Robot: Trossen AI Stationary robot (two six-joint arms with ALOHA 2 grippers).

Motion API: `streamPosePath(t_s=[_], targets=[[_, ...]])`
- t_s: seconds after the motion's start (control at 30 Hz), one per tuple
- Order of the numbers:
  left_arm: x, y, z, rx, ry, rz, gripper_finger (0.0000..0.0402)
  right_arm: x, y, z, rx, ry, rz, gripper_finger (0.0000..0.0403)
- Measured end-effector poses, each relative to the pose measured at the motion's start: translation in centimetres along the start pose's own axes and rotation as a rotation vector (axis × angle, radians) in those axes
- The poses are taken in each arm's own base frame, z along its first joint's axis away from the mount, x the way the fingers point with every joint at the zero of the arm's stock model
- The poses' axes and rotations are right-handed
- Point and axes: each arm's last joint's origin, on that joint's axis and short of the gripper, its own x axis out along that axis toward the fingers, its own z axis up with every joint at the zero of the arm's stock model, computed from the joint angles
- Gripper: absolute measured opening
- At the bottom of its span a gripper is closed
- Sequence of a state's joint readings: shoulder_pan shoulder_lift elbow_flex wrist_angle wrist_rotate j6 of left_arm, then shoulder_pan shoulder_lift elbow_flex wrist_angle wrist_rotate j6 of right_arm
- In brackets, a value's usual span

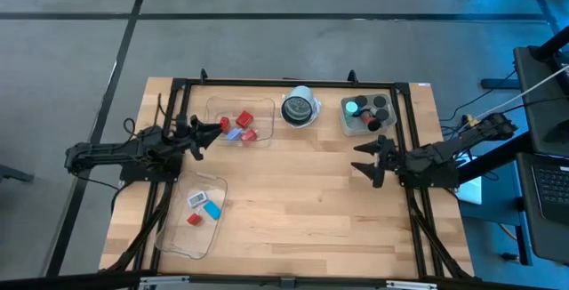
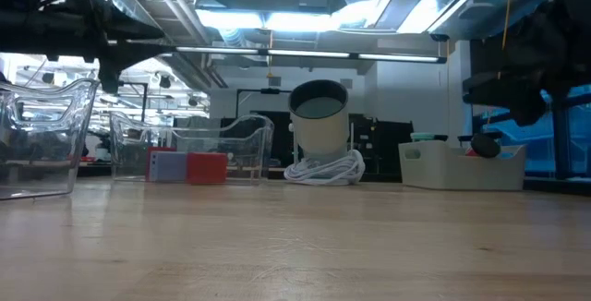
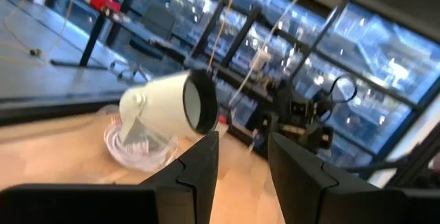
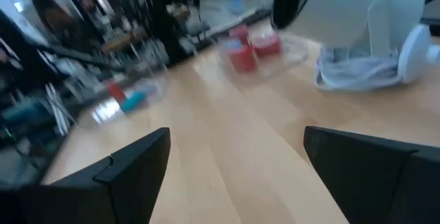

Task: Pick & Place Office items
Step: Return to Home Position

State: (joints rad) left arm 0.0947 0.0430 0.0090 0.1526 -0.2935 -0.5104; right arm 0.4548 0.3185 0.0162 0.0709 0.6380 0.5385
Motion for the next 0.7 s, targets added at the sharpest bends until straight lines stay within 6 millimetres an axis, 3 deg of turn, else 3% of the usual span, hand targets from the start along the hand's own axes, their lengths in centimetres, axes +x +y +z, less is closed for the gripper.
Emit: streamPosePath(t_s=[0.33, 0.7], targets=[[-0.1, 0.9, 1.1, 0.001, -0.119, 0.083, 0.0123, -0.7, -0.8, 2.0, 0.123, -0.171, -0.008, 0.0336], [-0.2, 2.6, 2.2, 0.031, -0.231, 0.259, 0.0123, -1.1, -2.8, 3.9, 0.212, -0.381, -0.16, 0.0336]])
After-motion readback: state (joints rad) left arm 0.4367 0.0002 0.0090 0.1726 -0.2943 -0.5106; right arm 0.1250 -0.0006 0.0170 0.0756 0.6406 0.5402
